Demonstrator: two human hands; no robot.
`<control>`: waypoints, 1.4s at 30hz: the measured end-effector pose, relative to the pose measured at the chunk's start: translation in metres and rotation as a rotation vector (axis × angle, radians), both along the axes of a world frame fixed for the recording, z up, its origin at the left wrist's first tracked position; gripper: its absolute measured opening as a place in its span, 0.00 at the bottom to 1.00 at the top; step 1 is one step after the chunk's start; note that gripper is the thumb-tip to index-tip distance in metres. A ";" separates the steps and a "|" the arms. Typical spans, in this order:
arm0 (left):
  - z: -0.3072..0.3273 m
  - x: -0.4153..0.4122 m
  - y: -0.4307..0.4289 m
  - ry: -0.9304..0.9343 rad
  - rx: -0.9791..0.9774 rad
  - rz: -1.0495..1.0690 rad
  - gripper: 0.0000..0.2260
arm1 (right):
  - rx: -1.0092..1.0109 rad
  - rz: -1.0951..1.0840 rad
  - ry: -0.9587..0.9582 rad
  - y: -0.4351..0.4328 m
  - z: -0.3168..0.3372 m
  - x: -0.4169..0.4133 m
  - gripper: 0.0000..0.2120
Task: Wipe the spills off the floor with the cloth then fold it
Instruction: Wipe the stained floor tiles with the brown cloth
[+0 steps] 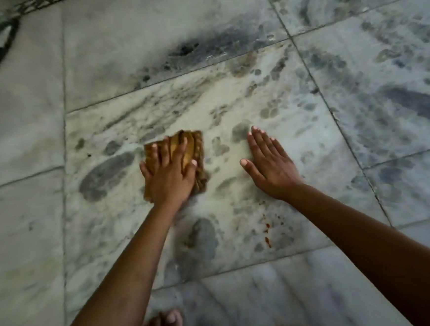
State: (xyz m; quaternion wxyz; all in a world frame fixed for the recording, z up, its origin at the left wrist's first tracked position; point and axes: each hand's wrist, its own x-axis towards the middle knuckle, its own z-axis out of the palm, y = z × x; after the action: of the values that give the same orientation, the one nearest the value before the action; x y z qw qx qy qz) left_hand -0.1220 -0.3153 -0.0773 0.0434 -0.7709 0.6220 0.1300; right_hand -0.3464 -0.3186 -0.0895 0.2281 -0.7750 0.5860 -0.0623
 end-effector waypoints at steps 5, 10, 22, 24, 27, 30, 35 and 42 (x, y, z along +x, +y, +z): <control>-0.002 -0.043 0.007 0.047 -0.073 0.099 0.26 | -0.051 -0.020 0.110 -0.003 -0.010 0.009 0.38; -0.008 -0.074 0.068 0.052 -0.192 -0.110 0.26 | -0.105 -0.035 0.133 -0.001 -0.014 0.010 0.36; -0.001 0.012 0.058 0.055 -0.119 0.348 0.25 | -0.049 -0.022 0.133 -0.002 -0.011 0.010 0.39; -0.004 -0.024 0.083 0.050 -0.142 0.337 0.28 | -0.058 0.036 0.115 -0.001 -0.009 0.017 0.39; -0.006 -0.044 0.074 0.049 -0.123 0.223 0.27 | -0.061 0.112 0.074 0.002 -0.006 0.046 0.39; -0.003 -0.009 0.039 0.029 -0.088 0.102 0.26 | -0.034 0.156 0.060 -0.004 -0.004 0.067 0.40; -0.006 0.061 0.044 0.019 -0.115 0.263 0.25 | -0.055 0.248 0.169 -0.009 -0.006 0.073 0.39; -0.007 0.001 0.098 0.044 -0.141 0.343 0.27 | -0.052 0.247 0.200 -0.009 -0.009 0.073 0.40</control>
State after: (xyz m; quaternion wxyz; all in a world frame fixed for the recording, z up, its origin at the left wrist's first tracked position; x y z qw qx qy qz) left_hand -0.1208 -0.2175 -0.0841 -0.0471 -0.8637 0.4900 0.1082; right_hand -0.2736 -0.3275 -0.0982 0.1543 -0.8493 0.5041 0.0285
